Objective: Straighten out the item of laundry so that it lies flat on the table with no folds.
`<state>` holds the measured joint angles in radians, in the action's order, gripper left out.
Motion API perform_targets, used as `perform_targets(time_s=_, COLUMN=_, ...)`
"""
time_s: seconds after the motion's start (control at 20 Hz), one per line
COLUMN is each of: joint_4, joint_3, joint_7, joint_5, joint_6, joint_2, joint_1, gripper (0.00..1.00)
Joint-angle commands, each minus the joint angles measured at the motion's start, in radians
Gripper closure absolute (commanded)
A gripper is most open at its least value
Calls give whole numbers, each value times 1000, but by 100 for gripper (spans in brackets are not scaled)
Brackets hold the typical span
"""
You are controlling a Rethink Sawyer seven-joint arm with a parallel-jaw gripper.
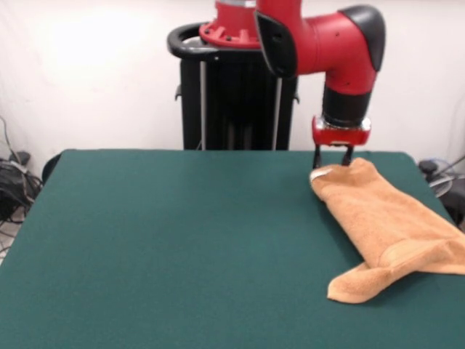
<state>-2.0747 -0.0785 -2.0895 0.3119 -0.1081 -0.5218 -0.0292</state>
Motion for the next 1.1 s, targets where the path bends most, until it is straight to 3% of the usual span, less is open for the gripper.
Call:
perform_targets(time_s=0.05, joint_4=-5, joint_3=-6, joint_7=-252, joint_5=-120, joint_6=94, joint_2=-74, joint_1=32, gripper=0)
perform_targets(time_s=0.25, joint_4=-5, joint_3=0, joint_7=-227, joint_5=-159, joint_6=67, joint_2=-92, joint_1=44, gripper=0)
perform_targets(time_s=0.8, joint_4=43, joint_3=36, joint_7=-171, joint_5=-181, joint_6=50, joint_2=-32, joint_1=65, gripper=0)
perform_targets(time_s=1.1, joint_4=43, joint_3=33, joint_7=-151, joint_5=-195, joint_6=-47, joint_2=-108, joint_1=55, gripper=0)
